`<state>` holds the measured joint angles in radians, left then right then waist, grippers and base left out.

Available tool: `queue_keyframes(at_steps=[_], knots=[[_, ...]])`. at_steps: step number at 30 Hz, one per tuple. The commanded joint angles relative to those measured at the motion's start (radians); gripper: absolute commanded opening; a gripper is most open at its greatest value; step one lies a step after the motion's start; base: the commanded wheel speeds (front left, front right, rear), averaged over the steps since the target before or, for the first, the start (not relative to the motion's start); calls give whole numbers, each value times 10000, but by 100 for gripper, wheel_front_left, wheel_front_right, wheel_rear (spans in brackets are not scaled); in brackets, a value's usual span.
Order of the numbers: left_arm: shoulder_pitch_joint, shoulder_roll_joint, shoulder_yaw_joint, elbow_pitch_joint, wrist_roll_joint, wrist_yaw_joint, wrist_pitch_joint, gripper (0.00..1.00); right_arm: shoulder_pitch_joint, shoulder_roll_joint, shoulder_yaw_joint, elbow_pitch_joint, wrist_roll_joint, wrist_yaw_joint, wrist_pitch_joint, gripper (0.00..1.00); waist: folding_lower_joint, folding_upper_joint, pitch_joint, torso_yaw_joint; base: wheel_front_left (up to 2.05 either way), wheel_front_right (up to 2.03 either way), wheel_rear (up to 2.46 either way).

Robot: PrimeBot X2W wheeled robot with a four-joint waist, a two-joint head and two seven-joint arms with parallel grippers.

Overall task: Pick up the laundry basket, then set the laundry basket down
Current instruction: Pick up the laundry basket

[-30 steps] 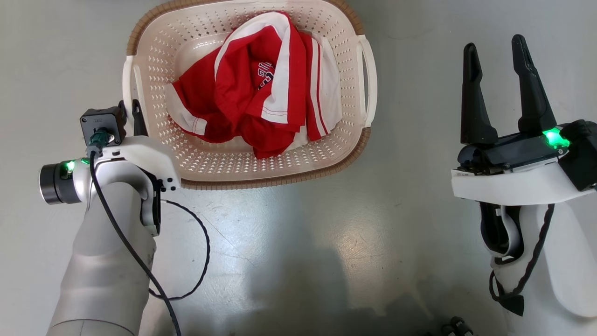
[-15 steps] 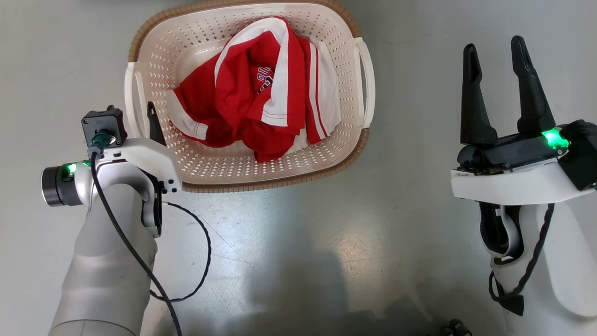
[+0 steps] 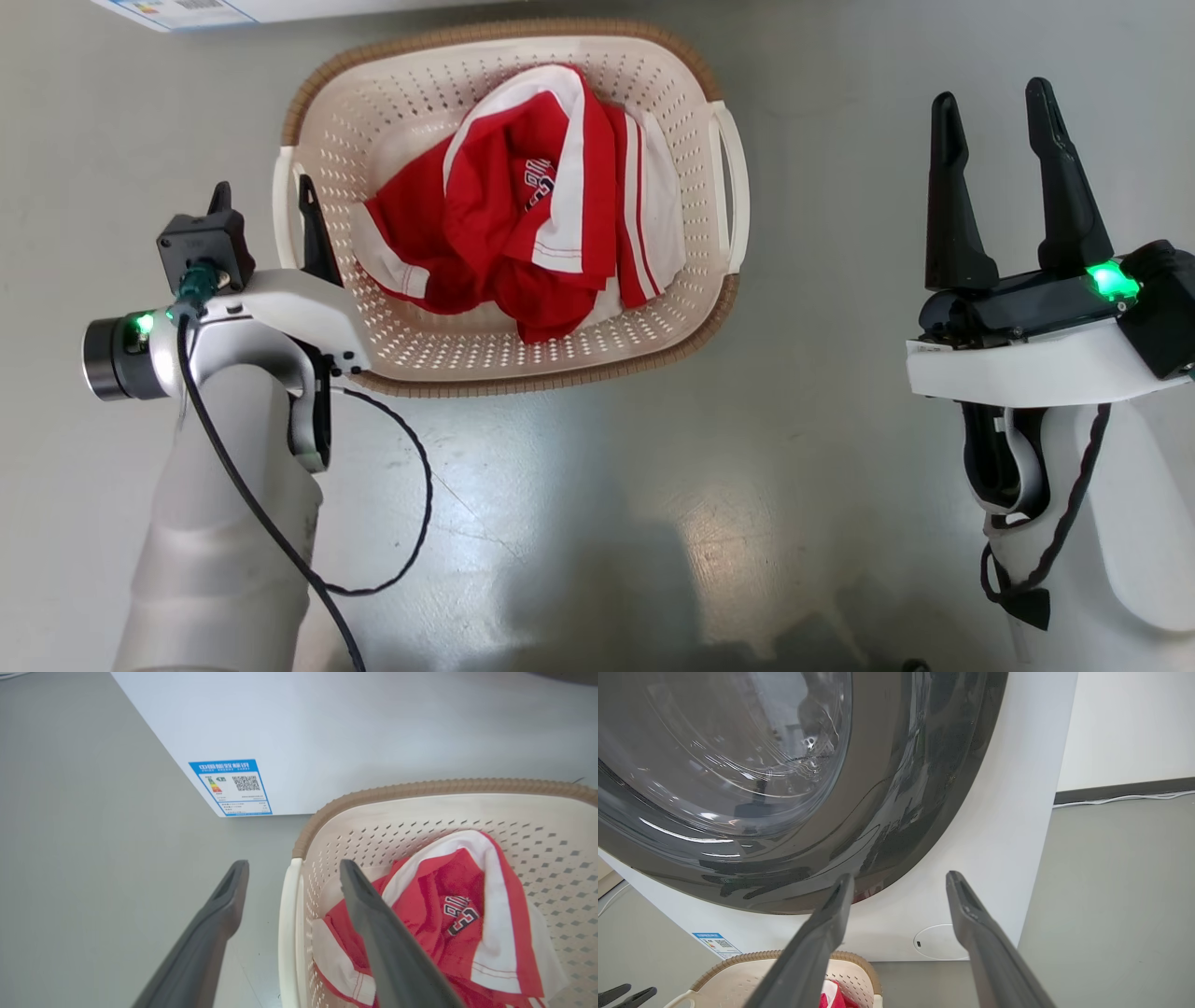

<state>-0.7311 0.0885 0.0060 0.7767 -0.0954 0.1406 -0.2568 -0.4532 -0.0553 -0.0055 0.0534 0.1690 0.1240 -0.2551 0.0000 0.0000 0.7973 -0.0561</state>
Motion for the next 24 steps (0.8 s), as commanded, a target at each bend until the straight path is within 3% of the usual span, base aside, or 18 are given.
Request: queue_keyframes(at_steps=[1, 14, 24], knots=[[573, 167, 247, -467, 159, -31, -49, 100, 209, 51, 127, -118, 56, 67, -67, 100, 0, 0, -159, 41, 0, 0, 0], [2533, -273, 171, -3552, 223, -315, -49, 100, 617, 51, 21, 323, -77, 67, -67, 100, 0, 0, -1834, 201, 0, 0, 0], [4308, -361, -119, -4740, 181, -239, -49, 100, 1622, 51, 119, 916, -197, 67, -67, 100, 0, 0, -3807, 304, 0, 0, 0]])
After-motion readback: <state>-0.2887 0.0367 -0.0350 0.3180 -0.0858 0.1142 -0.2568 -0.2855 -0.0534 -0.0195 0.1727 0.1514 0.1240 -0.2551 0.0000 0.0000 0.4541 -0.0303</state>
